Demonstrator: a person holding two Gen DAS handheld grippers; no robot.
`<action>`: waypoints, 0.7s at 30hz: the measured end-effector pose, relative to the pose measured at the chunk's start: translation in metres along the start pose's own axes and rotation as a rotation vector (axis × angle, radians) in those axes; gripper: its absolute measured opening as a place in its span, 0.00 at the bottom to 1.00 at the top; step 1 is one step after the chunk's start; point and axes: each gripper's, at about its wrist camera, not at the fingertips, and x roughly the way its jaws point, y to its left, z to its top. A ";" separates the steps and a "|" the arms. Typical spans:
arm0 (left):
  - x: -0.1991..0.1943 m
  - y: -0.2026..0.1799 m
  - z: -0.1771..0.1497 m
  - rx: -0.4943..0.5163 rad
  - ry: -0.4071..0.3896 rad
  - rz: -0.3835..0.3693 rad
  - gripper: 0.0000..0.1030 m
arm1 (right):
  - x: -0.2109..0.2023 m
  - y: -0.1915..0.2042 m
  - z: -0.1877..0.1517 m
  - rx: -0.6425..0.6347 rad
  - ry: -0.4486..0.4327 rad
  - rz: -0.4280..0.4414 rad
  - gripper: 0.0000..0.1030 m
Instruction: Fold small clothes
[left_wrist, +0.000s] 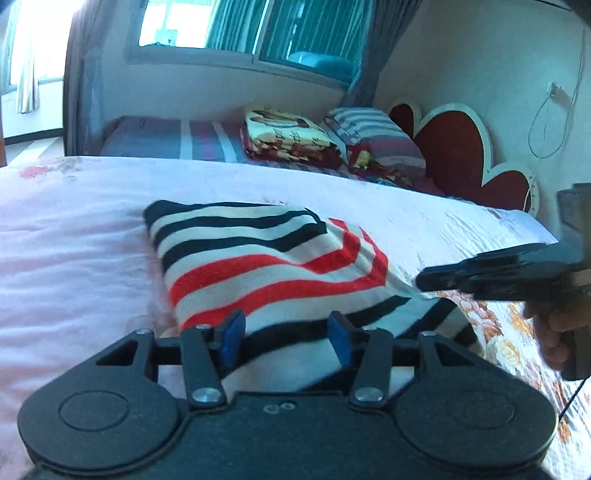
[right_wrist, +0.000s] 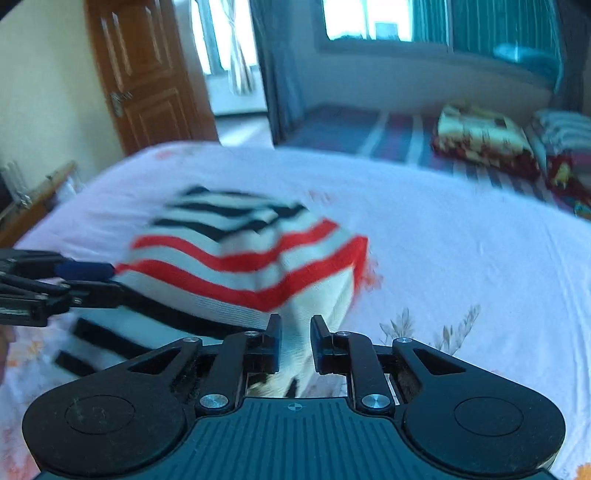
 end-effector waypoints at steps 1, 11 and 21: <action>0.002 0.000 -0.004 0.006 0.010 0.001 0.45 | -0.004 0.003 -0.001 0.002 0.007 0.013 0.17; -0.007 -0.007 -0.018 -0.014 0.002 0.035 0.45 | -0.027 0.017 -0.024 0.107 0.032 -0.008 0.18; -0.010 -0.019 -0.024 0.022 0.024 0.105 0.47 | -0.021 0.002 -0.043 0.239 0.052 0.037 0.01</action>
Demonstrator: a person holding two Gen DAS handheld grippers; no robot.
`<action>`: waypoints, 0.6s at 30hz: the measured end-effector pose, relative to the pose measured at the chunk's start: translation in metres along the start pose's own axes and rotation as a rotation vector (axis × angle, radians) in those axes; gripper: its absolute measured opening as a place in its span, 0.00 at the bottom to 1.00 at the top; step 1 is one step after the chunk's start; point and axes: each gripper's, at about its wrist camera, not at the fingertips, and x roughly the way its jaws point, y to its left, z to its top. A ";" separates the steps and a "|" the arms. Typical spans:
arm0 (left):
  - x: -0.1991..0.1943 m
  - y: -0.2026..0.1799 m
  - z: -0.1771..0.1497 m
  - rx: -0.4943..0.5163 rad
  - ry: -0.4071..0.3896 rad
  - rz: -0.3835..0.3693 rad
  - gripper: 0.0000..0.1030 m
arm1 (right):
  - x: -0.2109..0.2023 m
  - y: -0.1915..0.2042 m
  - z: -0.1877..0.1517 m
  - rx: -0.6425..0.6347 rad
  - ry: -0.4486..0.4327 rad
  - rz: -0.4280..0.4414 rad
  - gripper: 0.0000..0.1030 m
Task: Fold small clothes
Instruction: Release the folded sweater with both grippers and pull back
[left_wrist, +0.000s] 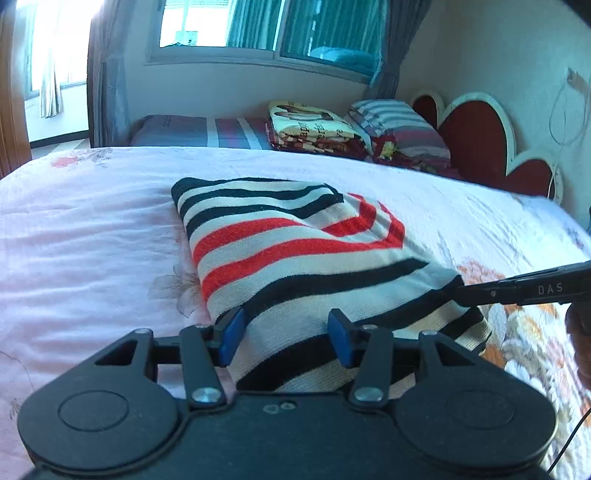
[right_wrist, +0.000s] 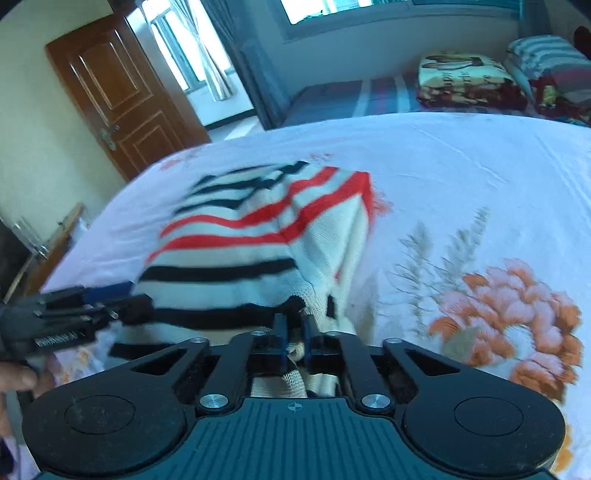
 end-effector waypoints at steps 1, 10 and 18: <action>0.000 -0.001 0.000 0.015 0.005 0.003 0.48 | -0.002 0.000 -0.004 -0.008 0.007 -0.015 0.01; -0.022 -0.007 -0.015 0.057 -0.013 0.055 0.47 | -0.050 -0.001 -0.017 0.011 -0.150 -0.109 0.04; -0.038 -0.004 -0.035 -0.039 -0.034 0.093 0.48 | -0.039 0.022 -0.013 -0.064 -0.101 0.018 0.30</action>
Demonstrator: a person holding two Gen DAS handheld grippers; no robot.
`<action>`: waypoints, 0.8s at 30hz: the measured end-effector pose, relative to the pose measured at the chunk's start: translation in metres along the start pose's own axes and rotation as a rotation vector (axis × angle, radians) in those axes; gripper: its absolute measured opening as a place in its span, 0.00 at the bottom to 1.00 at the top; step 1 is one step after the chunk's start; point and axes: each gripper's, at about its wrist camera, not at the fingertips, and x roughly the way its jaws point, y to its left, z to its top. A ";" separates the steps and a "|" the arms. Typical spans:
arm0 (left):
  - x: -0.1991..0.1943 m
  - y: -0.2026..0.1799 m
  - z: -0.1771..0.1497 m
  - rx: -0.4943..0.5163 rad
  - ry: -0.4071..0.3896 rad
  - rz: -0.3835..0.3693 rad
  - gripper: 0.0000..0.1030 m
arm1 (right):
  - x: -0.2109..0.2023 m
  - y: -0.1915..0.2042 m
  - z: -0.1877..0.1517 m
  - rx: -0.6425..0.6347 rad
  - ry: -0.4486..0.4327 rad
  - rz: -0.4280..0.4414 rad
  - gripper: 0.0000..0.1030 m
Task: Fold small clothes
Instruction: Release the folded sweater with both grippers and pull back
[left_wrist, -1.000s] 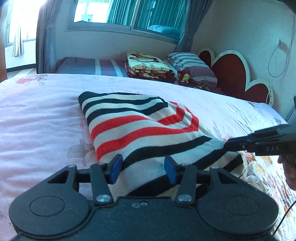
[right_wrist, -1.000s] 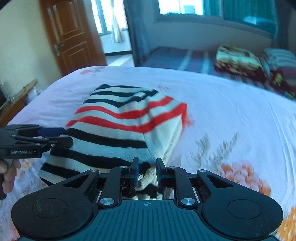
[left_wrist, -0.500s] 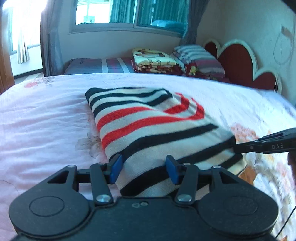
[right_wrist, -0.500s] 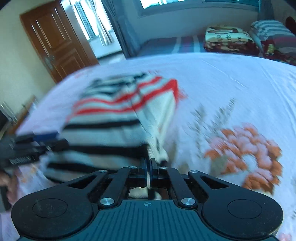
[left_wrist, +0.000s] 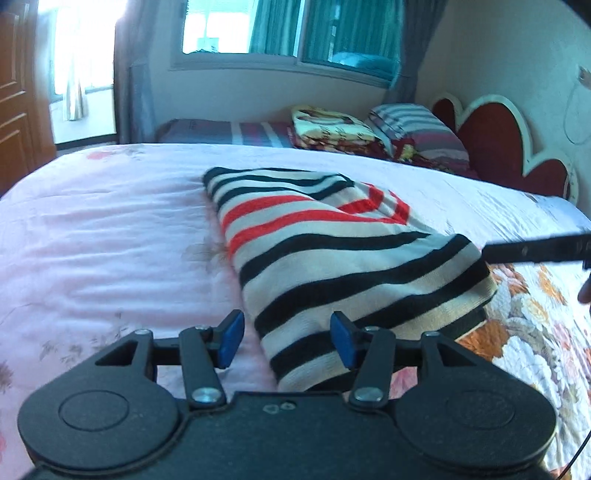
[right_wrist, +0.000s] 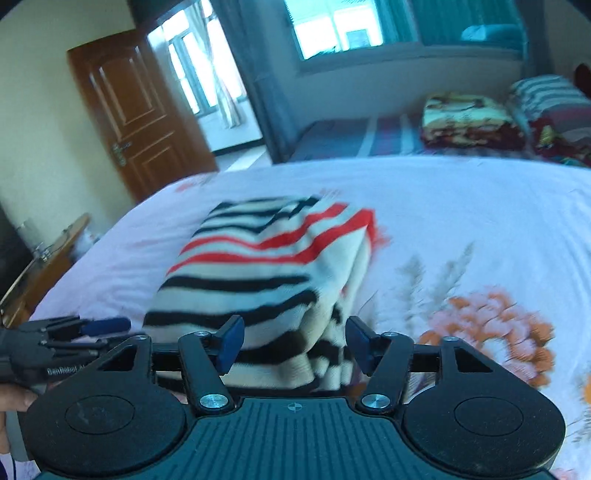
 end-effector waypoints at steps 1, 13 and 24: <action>0.000 0.002 -0.002 -0.018 0.003 0.003 0.48 | 0.007 0.000 -0.002 0.004 0.027 -0.005 0.16; 0.007 0.003 -0.009 -0.055 0.067 0.031 0.57 | 0.021 -0.025 -0.033 0.125 0.111 -0.018 0.04; 0.010 -0.015 -0.021 -0.061 0.090 0.085 0.61 | 0.037 0.006 -0.028 -0.085 0.114 -0.107 0.03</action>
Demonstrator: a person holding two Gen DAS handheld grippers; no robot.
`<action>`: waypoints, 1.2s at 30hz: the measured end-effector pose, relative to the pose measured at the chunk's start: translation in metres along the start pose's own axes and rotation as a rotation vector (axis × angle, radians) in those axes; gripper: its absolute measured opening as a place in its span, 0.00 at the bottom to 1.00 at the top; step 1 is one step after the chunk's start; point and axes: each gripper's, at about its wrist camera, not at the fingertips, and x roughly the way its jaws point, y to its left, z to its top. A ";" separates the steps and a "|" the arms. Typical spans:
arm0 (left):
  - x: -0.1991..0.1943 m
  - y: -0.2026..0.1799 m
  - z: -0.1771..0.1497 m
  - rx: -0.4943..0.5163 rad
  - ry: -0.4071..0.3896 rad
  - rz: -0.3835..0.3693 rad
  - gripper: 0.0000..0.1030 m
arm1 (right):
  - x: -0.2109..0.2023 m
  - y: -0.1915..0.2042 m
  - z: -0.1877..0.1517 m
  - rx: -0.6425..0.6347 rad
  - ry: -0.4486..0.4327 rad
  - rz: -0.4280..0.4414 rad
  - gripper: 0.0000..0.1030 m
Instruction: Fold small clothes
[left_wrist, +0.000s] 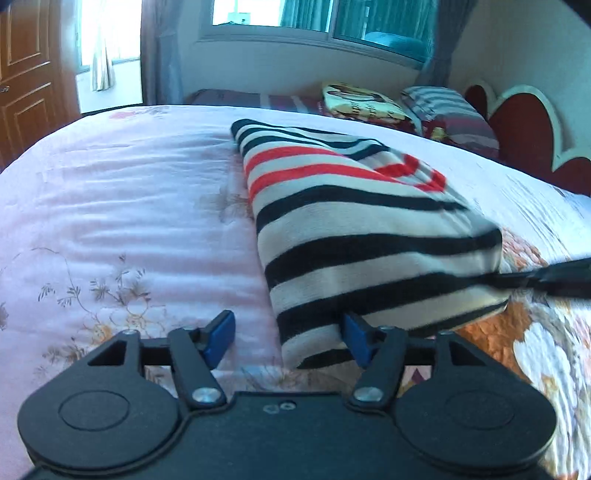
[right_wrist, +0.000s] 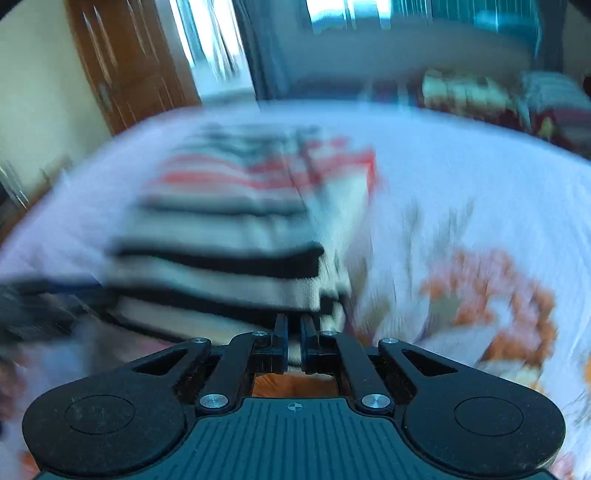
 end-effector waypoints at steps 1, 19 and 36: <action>-0.002 -0.002 0.000 0.004 0.001 0.011 0.61 | 0.000 0.000 0.001 0.007 0.004 -0.003 0.03; -0.201 -0.081 -0.060 0.037 -0.231 0.099 0.99 | -0.216 0.053 -0.075 -0.021 -0.293 -0.123 1.00; -0.338 -0.131 -0.129 0.065 -0.313 0.104 0.99 | -0.352 0.092 -0.170 0.011 -0.333 -0.184 1.00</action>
